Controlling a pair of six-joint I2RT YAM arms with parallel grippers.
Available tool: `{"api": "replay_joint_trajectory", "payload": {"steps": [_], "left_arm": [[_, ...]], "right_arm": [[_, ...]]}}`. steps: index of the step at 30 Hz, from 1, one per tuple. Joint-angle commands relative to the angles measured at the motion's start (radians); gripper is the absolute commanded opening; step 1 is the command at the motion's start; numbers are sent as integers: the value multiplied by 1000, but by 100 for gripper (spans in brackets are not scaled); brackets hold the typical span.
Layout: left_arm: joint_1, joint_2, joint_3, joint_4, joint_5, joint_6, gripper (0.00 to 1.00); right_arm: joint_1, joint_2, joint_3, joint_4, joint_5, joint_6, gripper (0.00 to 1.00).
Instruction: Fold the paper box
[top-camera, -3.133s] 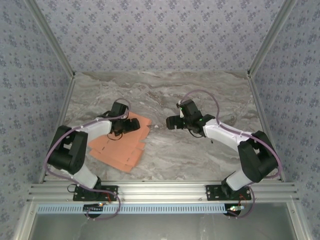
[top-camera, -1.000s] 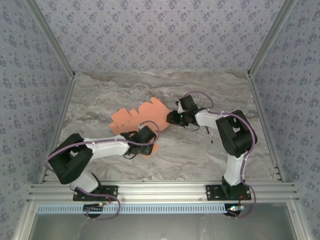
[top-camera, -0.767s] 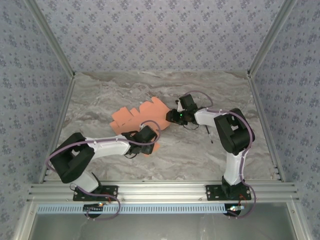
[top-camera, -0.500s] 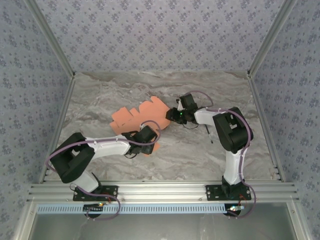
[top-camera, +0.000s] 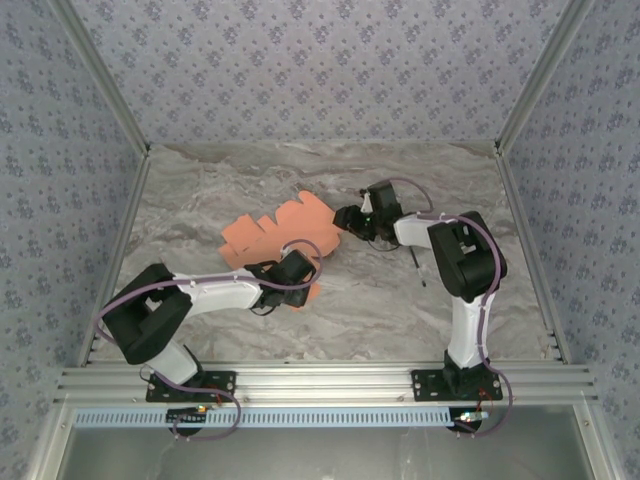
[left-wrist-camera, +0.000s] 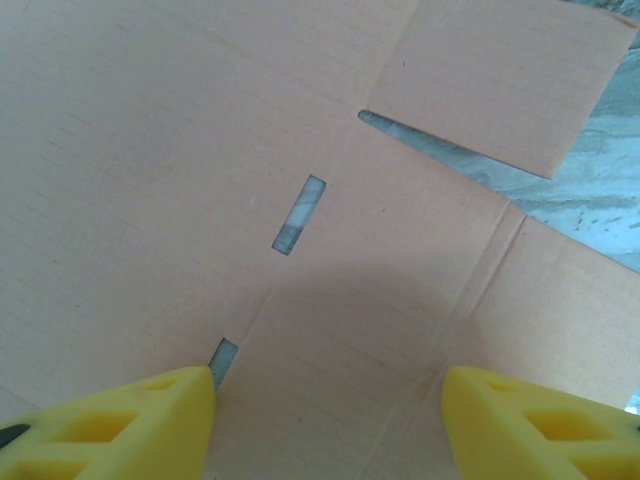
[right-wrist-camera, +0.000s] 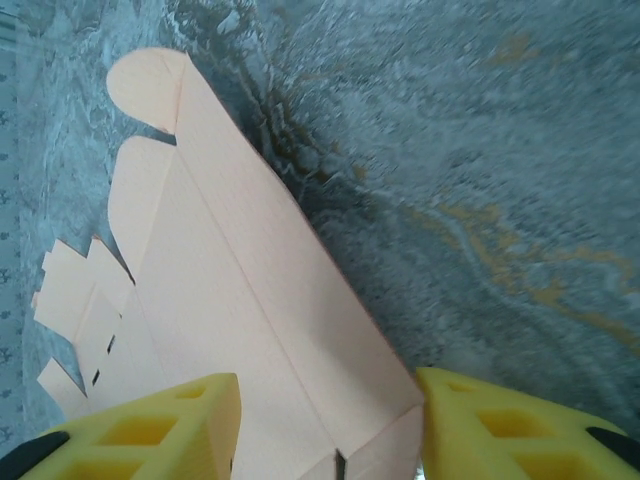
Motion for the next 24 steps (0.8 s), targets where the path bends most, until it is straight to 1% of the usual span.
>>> {"api": "replay_joint_trajectory", "payload": {"steps": [1, 5, 9, 14, 24], "left_arm": [[-4, 36, -18, -47, -5, 22, 62], [-4, 38, -16, -46, -4, 23, 62], [-4, 34, -16, -54, -8, 24, 62], [-4, 30, -17, -56, -11, 25, 62], [-5, 25, -17, -63, -13, 25, 62]], "right_arm": [[-19, 24, 52, -72, -47, -71, 53], [-43, 54, 108, -123, -96, -121, 56], [-63, 89, 151, -173, -129, -164, 56], [-54, 141, 217, -217, -185, -187, 53], [-38, 214, 300, -203, -254, -171, 34]]}}
